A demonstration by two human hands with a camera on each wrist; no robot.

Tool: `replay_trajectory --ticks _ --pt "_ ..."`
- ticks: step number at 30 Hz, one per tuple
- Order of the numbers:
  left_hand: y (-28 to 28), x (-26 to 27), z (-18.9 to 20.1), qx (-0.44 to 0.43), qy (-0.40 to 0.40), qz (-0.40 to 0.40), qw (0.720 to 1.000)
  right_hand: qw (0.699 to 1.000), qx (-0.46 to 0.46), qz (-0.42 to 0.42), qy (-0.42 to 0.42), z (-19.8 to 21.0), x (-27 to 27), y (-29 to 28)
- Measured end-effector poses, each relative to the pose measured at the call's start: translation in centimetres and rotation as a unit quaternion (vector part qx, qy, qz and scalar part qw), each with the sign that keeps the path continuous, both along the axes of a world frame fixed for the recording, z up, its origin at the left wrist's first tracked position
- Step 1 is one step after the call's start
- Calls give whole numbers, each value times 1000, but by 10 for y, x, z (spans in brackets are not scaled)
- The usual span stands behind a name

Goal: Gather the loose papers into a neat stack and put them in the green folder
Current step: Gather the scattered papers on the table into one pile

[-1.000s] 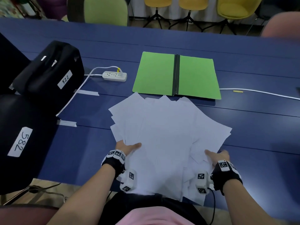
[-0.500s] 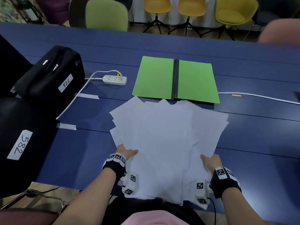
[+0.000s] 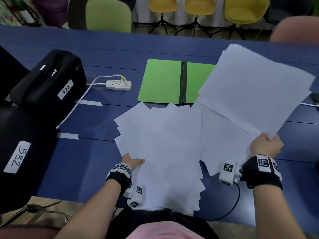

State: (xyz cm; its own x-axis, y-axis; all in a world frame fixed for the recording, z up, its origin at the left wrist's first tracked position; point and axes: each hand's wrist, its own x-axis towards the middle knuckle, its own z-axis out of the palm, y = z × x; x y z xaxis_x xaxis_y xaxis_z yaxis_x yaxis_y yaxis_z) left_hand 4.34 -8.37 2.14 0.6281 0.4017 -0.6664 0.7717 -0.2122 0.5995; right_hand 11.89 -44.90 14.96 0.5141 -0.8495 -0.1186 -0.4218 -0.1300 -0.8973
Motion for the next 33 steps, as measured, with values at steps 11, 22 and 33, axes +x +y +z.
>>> replay_trajectory --ticks 11,22,33 --pt "2 -3 5 -8 0 -9 1000 976 148 17 -160 18 32 12" --pt "6 -3 23 -122 -7 60 991 935 157 277 155 -83 -31 66" --pt "1 -7 42 -174 2 91 981 894 182 362 190 -125 -53 74"
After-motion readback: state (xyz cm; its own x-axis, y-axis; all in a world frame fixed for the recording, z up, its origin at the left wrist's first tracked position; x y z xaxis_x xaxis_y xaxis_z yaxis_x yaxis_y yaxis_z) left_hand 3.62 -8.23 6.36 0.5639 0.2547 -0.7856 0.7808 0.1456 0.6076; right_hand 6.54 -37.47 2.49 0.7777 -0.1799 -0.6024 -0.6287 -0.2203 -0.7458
